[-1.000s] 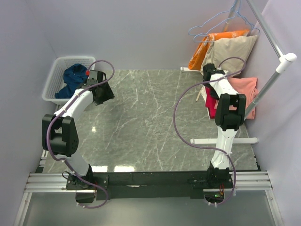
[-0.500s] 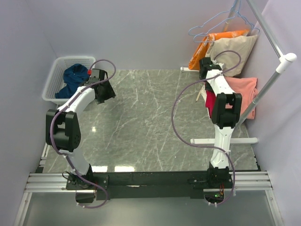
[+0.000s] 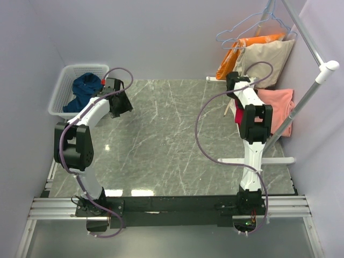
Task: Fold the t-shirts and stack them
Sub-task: Neatly place the folded tshirt to the corner
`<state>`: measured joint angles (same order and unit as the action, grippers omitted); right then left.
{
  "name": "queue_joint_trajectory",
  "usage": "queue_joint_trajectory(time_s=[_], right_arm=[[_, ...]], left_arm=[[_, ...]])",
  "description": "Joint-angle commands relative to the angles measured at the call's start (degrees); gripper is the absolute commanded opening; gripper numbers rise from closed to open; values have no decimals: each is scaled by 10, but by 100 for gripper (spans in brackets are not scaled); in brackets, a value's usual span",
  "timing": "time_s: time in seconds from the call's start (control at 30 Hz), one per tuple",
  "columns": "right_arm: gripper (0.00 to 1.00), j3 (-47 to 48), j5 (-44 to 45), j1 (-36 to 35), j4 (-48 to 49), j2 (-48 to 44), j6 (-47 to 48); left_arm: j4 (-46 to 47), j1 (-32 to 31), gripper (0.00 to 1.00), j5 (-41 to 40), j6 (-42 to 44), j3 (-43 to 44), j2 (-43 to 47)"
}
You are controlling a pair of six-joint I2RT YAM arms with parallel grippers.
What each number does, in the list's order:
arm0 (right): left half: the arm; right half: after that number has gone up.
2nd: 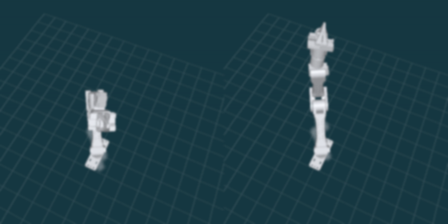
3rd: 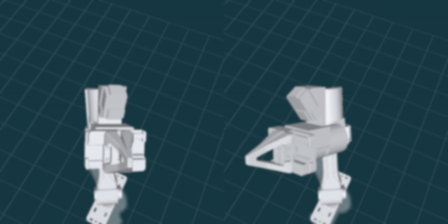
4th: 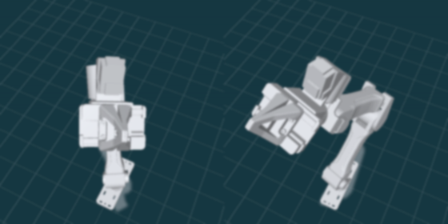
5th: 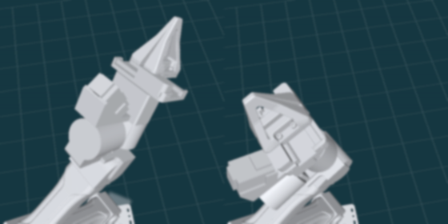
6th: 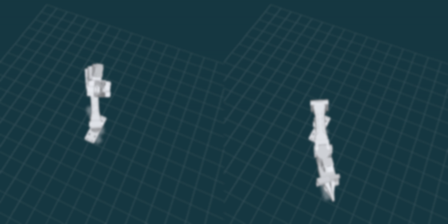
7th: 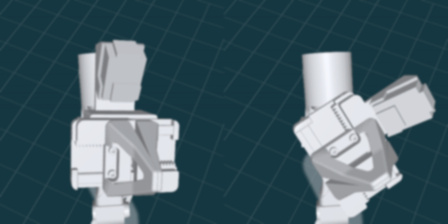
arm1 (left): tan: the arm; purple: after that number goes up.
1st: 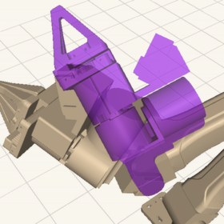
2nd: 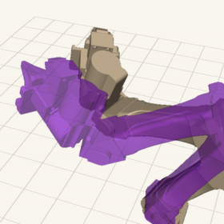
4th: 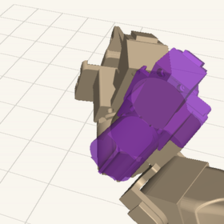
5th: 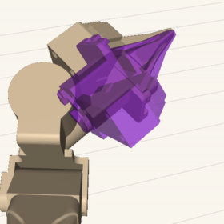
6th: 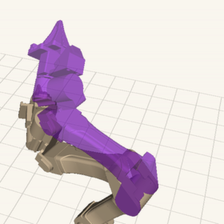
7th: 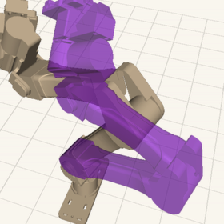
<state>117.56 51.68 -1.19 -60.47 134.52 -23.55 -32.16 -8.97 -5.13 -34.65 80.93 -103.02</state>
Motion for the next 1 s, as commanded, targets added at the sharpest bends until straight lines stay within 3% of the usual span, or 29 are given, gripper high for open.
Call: queue_joint_trajectory(time_s=[0.0, 0.23, 0.37, 0.73, 0.97], right_arm=[[50, 22, 55, 33, -26, -5, -22], [46, 25, 18, 59, -25, 9, 3], [0, 29, 0, 60, -25, 6, -1], [0, -28, -4, 15, 12, -94, 11], [0, -44, -5, -25, 15, -103, 21]], left_arm=[[4, 2, 66, 6, 4, 25, -3], [4, 1, 66, 9, 1, 28, -4], [4, 1, 66, 10, -1, 27, -2], [8, 1, 66, 16, -13, 15, 5], [9, 1, 66, 17, -18, 10, 12]])
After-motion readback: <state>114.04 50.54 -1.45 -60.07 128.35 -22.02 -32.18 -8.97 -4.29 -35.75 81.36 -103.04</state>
